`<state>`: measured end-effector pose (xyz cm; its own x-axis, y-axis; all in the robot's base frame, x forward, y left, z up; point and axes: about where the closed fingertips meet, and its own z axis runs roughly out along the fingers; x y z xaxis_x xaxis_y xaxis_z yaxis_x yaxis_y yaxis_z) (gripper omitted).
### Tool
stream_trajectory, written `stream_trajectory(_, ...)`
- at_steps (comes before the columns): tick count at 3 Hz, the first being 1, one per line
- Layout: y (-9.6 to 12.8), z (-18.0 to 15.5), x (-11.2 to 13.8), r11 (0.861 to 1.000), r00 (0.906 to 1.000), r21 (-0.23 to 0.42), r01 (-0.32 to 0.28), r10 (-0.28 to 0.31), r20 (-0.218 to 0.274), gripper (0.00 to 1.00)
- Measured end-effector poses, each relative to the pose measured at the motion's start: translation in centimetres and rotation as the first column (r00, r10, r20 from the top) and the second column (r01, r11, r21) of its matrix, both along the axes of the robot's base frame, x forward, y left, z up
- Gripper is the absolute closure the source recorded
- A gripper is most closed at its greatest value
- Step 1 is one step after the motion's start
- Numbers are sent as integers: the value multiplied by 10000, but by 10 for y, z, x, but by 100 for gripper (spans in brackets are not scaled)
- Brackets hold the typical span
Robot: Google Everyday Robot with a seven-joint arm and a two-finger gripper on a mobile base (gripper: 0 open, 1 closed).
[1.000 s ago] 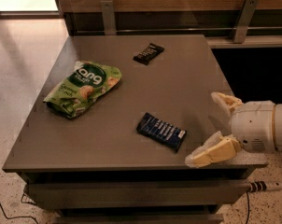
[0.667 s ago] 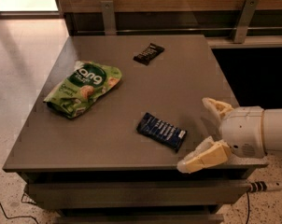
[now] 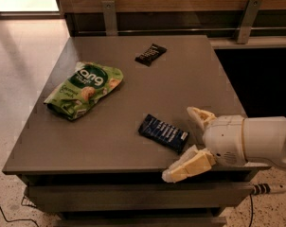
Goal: Move rxbar blueberry near rxbar chocolate
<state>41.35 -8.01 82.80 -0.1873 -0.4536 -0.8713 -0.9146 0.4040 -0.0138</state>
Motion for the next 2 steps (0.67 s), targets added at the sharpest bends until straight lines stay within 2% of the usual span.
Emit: stream_trajectory(2,20,-5,5,9999,9999,21,-138,138,29,0)
